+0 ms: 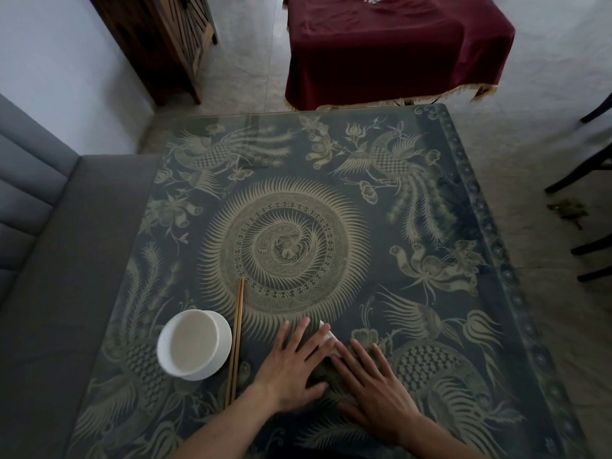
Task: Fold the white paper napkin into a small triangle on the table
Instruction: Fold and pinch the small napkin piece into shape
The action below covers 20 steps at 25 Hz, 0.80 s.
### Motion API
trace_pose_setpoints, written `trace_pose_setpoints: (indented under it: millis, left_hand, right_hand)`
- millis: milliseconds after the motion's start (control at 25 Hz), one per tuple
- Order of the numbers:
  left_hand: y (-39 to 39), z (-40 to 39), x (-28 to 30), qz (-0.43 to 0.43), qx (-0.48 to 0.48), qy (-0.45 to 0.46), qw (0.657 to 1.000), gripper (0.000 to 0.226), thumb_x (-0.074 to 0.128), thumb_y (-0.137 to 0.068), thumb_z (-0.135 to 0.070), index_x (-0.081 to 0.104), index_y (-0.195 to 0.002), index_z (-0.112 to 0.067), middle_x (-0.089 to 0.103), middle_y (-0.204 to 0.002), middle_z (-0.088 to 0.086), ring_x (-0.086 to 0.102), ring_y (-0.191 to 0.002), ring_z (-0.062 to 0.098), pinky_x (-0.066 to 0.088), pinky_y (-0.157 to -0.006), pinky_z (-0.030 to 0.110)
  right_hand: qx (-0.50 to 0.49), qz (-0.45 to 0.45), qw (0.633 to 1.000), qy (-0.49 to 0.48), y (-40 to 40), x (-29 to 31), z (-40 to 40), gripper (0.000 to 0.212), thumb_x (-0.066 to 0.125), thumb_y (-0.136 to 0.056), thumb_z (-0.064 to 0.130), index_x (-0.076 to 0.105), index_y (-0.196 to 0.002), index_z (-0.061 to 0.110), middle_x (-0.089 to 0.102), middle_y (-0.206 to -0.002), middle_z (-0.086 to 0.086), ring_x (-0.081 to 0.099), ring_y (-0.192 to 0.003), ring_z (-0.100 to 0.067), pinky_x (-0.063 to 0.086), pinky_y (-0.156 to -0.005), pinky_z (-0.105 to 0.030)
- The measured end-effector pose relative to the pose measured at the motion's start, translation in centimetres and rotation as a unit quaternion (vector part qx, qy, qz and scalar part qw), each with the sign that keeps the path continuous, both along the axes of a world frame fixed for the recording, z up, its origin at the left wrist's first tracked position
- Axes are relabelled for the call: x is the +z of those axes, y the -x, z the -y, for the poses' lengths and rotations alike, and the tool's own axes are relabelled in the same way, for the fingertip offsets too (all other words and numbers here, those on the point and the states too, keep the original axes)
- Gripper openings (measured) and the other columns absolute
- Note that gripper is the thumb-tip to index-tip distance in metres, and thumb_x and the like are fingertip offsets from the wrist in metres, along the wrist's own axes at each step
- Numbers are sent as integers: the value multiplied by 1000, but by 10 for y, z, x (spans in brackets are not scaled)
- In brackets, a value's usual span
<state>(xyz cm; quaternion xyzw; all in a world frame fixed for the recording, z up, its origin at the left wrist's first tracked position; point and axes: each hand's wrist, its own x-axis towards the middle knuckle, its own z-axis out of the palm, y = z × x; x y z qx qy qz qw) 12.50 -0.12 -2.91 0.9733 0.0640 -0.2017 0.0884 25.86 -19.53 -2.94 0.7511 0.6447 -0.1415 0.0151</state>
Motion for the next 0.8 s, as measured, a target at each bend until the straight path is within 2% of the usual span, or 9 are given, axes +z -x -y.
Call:
trace_pose_setpoints:
  millis: [120,280,440,600,800]
  left_hand:
    - [-1,-9,1,-19,-5,4,1000,87,31,-88,-72,-20,-151,-41,-32,-159,-11,-36,-141,35,-18,-111,62]
    - [-5,-20,4,-40,-41,-5,998,91,29,-84,-80,-28,-146,-46,-36,-157,-9,-40,-138,38,-25,-108,64]
    - [2,-14,4,-20,-18,-2,1000,94,31,-85,-78,-24,-150,-38,-33,-159,-3,-34,-142,36,-19,-111,64]
    - [26,5,-4,24,-38,7,999,87,34,-93,-66,-6,-157,-24,-10,-165,-5,-7,-151,30,-8,-114,56]
    - [29,13,-5,28,-12,11,999,83,34,-95,-62,-2,-158,-22,-7,-166,-6,-9,-151,25,-4,-116,55]
  right_hand:
    - [-1,2,1000,7,-1,1,0,79,40,-91,68,36,-150,16,26,-160,-6,19,-146,-28,20,-107,-53]
    - [-6,-4,1000,25,-2,3,-1,78,40,-91,69,36,-150,19,24,-160,-3,18,-146,-29,19,-105,-63]
    - [-10,-14,999,36,-3,0,0,78,37,-93,69,28,-153,20,20,-162,0,16,-148,-29,17,-106,-65]
    - [-13,-17,999,40,-2,-3,2,79,33,-94,68,19,-155,21,16,-163,1,13,-149,-30,16,-108,-66]
    - [-13,-20,999,49,-2,-2,1,78,33,-95,67,19,-155,21,14,-163,1,10,-149,-30,15,-108,-67]
